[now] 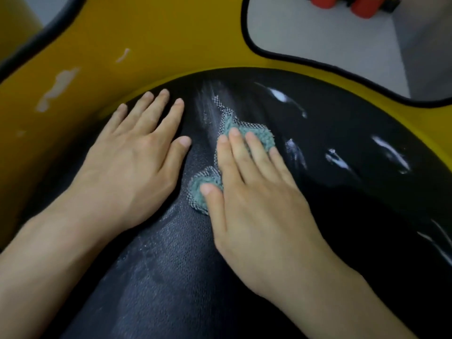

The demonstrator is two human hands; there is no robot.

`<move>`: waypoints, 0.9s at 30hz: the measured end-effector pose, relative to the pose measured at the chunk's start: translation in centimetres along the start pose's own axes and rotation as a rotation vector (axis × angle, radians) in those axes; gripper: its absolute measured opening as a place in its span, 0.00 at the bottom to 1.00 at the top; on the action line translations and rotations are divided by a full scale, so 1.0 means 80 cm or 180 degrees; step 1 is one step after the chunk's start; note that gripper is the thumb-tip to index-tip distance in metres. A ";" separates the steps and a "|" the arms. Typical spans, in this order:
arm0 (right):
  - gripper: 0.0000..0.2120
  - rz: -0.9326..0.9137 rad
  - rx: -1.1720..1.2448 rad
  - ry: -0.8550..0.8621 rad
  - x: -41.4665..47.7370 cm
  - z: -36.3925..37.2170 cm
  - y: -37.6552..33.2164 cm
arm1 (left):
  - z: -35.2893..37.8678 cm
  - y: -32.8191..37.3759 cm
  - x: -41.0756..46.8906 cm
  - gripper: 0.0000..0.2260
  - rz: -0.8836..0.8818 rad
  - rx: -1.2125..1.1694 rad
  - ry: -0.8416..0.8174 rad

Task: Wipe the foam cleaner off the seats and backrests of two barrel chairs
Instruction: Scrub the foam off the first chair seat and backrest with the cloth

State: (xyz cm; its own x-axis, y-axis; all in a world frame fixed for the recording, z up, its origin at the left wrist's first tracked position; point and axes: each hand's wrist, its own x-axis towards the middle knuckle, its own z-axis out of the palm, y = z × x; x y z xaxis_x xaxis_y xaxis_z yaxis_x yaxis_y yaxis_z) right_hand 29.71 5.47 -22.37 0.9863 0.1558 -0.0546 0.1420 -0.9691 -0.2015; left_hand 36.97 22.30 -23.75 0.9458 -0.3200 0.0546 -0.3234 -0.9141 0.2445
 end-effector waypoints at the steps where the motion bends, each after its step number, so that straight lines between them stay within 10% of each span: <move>1: 0.31 0.0013 0.0026 -0.0080 0.015 -0.002 0.001 | 0.000 0.001 0.000 0.35 -0.0004 -0.0005 0.0004; 27: 0.30 -0.0142 -0.0107 0.0097 0.023 -0.001 0.008 | -0.002 0.001 -0.001 0.36 0.0012 0.0025 -0.0035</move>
State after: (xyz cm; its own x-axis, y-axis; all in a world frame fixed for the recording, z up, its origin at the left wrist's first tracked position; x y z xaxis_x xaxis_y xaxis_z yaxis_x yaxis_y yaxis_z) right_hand 31.65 5.14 -22.53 0.9809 0.1937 -0.0165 0.1882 -0.9673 -0.1701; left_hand 36.88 22.28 -23.55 0.9443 -0.3261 0.0449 -0.3272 -0.9149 0.2366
